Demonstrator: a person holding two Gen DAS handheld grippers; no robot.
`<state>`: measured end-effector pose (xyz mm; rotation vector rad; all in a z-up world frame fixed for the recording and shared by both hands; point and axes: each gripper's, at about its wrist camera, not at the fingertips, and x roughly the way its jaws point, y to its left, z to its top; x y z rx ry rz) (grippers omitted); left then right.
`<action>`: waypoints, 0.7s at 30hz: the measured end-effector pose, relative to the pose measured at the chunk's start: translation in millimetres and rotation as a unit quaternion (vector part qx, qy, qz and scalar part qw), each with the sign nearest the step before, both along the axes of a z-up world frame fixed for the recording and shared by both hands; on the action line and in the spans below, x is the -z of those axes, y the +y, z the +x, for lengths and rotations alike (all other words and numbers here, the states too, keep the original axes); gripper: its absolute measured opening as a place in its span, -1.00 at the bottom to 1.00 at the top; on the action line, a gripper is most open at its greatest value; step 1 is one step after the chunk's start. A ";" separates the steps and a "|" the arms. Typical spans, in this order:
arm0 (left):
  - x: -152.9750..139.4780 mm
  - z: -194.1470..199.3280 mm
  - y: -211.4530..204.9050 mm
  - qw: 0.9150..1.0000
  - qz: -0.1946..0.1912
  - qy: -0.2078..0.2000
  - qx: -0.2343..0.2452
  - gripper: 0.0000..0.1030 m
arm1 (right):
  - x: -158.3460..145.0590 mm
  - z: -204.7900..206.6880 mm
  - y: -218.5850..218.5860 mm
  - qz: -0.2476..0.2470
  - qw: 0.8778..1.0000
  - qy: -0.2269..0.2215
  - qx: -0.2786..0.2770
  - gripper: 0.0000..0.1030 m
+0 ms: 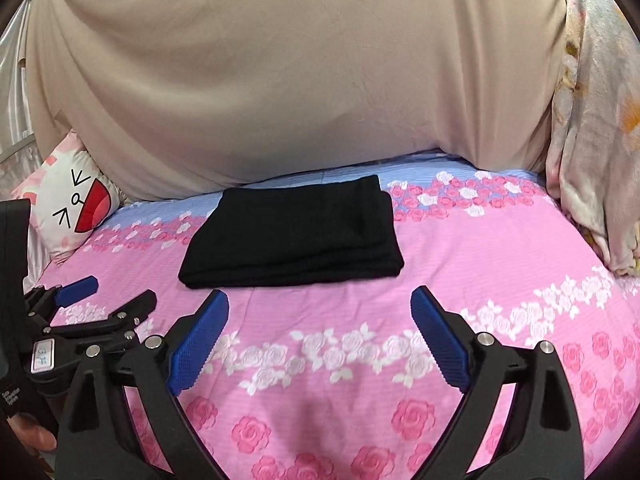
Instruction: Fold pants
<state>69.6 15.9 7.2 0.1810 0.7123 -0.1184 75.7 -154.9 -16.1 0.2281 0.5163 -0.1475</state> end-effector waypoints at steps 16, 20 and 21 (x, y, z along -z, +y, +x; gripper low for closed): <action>1.2 -20.9 -3.8 1.000 -0.004 -0.006 0.014 0.68 | 4.2 -9.3 9.0 -0.006 1.000 0.007 0.003 0.76; 0.9 -21.7 -4.1 1.000 -0.005 -0.007 0.014 0.68 | 3.2 -11.0 10.1 -0.008 1.000 0.004 0.004 0.76; 0.8 -21.8 -4.4 1.000 -0.004 -0.007 0.012 0.68 | 3.1 -11.1 10.1 -0.007 1.000 0.004 0.004 0.76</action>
